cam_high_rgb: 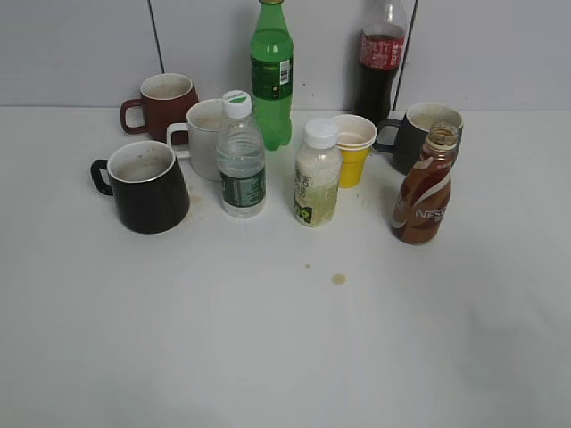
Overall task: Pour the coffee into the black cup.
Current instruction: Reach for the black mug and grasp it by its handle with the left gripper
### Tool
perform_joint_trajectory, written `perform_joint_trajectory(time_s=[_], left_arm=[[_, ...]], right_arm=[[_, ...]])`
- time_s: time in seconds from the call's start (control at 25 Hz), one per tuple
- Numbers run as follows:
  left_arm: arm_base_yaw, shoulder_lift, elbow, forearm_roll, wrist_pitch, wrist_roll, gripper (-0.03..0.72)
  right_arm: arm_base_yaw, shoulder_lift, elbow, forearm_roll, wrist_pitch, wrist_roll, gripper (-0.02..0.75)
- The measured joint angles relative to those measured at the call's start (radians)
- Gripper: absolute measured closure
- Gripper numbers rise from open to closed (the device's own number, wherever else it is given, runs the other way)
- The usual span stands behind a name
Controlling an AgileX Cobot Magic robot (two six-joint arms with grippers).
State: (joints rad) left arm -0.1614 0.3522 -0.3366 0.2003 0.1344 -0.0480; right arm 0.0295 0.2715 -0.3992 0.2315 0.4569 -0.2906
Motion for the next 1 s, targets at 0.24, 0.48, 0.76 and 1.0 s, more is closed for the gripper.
perform_joint_trajectory(time_s=[0.24, 0.48, 0.76, 1.0], left_arm=[[0.0, 0.418, 0.022, -0.063, -0.448, 0.0, 0.449], [0.0, 0.871, 0.022, -0.174, -0.89, -0.001, 0.449], [0.0, 1.272, 0.022, -0.178, -1.313, -0.001, 0.447], [0.03, 1.471, 0.016, -0.177, -1.335, -0.001, 0.393]], right_arm=[[0.055, 0.266, 0.012, 0.042, -0.301, -0.066, 0.152], [0.114, 0.593, 0.012, 0.05, -0.638, -0.05, 0.152], [0.247, 0.856, 0.013, -0.024, -0.949, 0.007, 0.152], [0.312, 1.001, 0.017, -0.051, -1.093, 0.014, 0.178]])
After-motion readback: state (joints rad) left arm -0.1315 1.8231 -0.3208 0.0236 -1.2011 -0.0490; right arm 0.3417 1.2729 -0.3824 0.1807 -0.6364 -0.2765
